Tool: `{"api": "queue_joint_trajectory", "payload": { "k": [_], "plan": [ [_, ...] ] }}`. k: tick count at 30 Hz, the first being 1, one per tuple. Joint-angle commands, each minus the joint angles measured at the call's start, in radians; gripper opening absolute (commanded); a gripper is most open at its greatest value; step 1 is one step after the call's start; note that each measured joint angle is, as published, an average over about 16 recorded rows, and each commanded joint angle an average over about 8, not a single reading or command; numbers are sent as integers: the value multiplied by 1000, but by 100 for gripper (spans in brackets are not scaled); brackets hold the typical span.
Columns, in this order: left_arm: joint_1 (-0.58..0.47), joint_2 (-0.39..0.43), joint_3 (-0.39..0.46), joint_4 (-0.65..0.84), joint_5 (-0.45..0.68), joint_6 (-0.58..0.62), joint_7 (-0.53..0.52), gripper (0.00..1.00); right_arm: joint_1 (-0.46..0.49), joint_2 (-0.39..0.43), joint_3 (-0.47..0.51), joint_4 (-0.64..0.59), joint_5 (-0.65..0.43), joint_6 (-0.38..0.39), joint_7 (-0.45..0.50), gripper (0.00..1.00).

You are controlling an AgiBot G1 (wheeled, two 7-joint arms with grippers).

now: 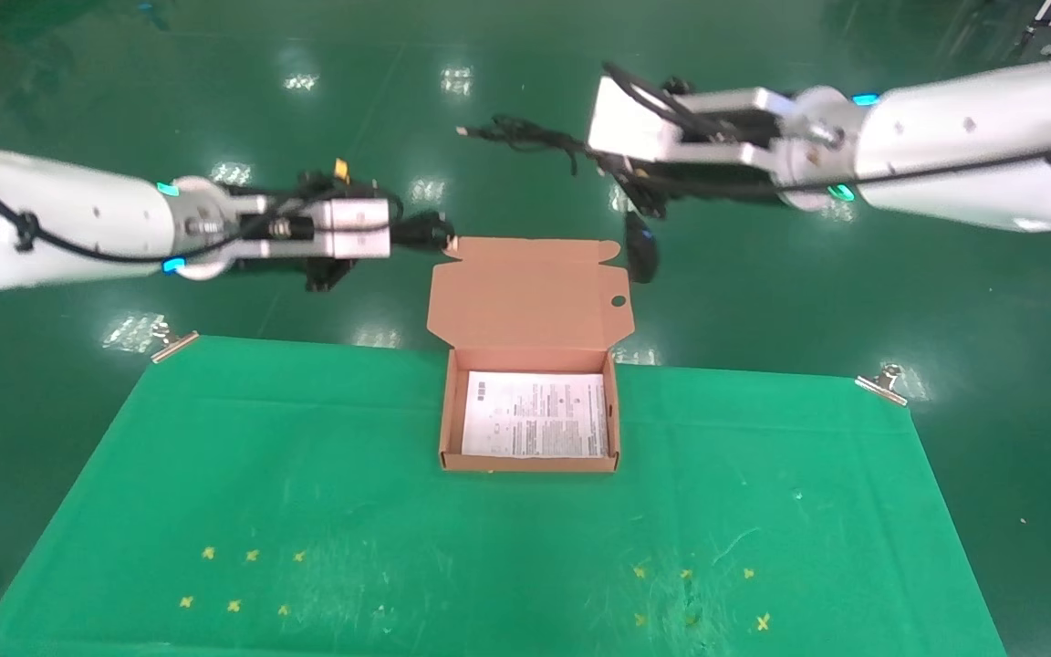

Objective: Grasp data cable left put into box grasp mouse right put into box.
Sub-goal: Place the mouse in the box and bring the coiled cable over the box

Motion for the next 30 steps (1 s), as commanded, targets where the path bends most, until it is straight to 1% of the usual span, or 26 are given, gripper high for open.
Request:
{"api": "queue_joint_trajectory", "payload": {
  "k": [1,5,8,13,17,22,30],
  "plan": [
    [-14,7,-5,4,2,-14,3,0,26,-35,6,-54,17,21,-46,0],
    [-49,12,-14,16,-14,-4,25,0,70,-100,17,-147,65,32,-144,0],
    [-70,12,-19,29,-26,6,42,0,101,-142,23,-207,99,23,-217,0],
    [-84,13,-23,43,-34,10,60,0,130,-184,32,-274,140,8,-299,0],
    [-81,9,-20,46,-34,14,63,0,133,-197,34,-294,153,7,-314,0],
    [-68,-8,-11,41,-19,27,50,0,118,-201,27,-300,150,5,-313,0],
    [-57,-37,9,22,43,50,-14,0,80,-216,16,-328,159,11,-316,0]
  ]
}}
